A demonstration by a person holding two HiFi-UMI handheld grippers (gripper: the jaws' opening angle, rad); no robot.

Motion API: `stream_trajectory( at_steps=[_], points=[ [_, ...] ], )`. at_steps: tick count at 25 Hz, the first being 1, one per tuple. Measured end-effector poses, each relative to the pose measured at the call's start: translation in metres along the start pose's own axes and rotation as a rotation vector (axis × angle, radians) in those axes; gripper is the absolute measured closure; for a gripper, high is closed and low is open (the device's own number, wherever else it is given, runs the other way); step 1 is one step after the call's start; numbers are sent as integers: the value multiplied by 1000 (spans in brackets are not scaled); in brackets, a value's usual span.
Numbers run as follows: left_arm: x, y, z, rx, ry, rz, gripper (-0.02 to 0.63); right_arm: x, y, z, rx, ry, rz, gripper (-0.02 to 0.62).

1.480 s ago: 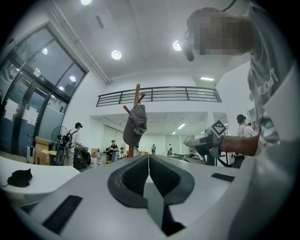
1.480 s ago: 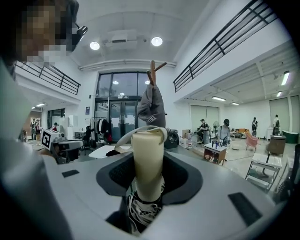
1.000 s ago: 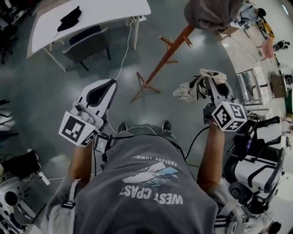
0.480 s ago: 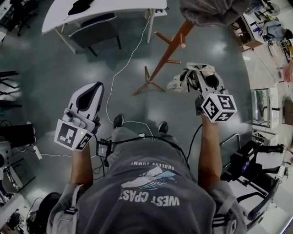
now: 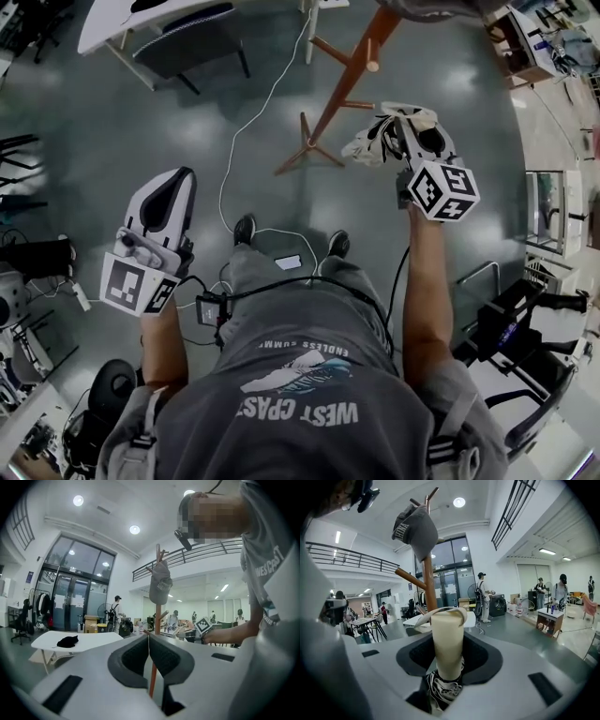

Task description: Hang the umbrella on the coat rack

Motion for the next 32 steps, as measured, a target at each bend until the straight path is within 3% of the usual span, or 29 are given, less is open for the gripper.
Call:
stream_trajectory(
  at_steps=[22, 32],
  points=[
    [-6, -11, -2, 25, -71, -32, 586, -120, 45, 78, -93, -231, 52, 425],
    [-12, -10, -4, 30, -95, -45, 586, -144, 58, 95, -111, -262, 65, 426]
  ],
)
Point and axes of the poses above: the fingertips, and each gripper's own axes: z forward along the fingers, y to its right, x out of its top, the point moved 10 cm from there along -z, backward along the fingers, and after that the axes turned 5 degrees about y, right-handed, at the moved point
